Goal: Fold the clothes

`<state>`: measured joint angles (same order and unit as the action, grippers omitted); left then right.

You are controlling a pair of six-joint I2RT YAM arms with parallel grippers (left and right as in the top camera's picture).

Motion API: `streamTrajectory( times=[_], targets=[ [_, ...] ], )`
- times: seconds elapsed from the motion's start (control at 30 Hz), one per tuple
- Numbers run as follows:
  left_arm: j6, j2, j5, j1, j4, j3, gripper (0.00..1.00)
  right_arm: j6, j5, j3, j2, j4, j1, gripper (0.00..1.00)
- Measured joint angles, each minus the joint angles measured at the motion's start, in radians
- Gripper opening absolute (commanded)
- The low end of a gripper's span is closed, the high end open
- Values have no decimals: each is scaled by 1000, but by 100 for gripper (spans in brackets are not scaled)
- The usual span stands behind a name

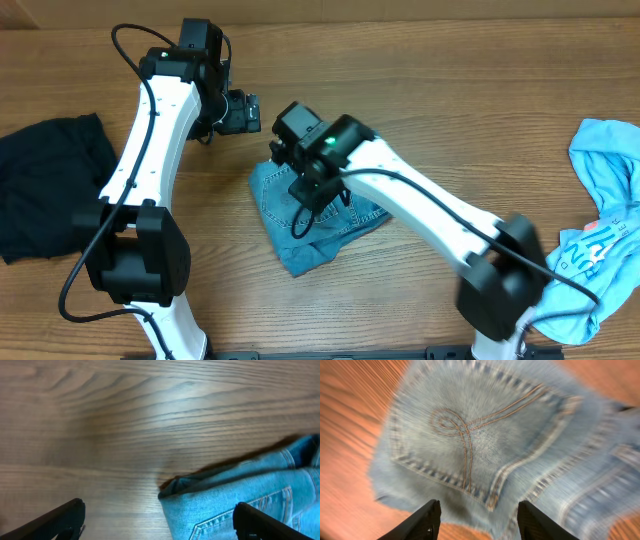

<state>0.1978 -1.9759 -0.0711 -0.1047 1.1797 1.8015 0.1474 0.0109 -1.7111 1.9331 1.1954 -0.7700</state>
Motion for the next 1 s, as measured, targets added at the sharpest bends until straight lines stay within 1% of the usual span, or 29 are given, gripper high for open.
streamTrajectory(
  times=[0.03,0.17,0.3,0.4,0.47,0.57,0.6,0.63,0.67,0.73,0.77,0.8,0.83,0.87,0.9,1.0],
  targets=[
    [-35,0,-14,0,-4,0,100,-21,-5,0,-46,0,3,54],
    [-298,0,-136,0,-16,0,100,-129,-16,0,-183,10,45,55],
    [-637,-26,-249,-11,-29,0,100,-201,-19,0,-209,61,81,55],
    [-776,-107,-308,-48,-31,0,98,-214,-18,0,-209,70,81,55],
    [-821,-188,-337,-75,-33,0,95,-220,-18,0,-209,74,81,56],
    [-852,-311,-360,-106,-35,0,89,-223,-18,0,-209,96,81,55],
    [-858,-330,-375,-111,-27,11,79,-224,-18,0,-209,102,81,55],
    [-860,-335,-380,-112,-21,11,55,-225,-18,0,-209,105,81,55],
    [-859,-337,-389,-112,-6,12,41,-227,-18,0,-209,106,82,55],
    [-855,-353,-408,-114,47,12,38,-234,-17,0,-209,105,87,55],
    [-856,-360,-417,-117,68,12,34,-241,-15,0,-209,106,97,55],
    [-855,-364,-427,-117,108,12,27,-246,-15,0,-209,105,111,54],
    [-855,-368,-436,-117,156,11,16,-256,-14,0,-209,105,138,55],
    [-858,-370,-443,-117,184,11,6,-260,-10,0,-209,105,159,54],
    [-853,-372,-449,-117,203,11,4,-263,-6,0,-209,106,179,54],
    [-855,-374,-465,-117,223,11,4,-271,13,0,-209,106,231,54]
  ],
)
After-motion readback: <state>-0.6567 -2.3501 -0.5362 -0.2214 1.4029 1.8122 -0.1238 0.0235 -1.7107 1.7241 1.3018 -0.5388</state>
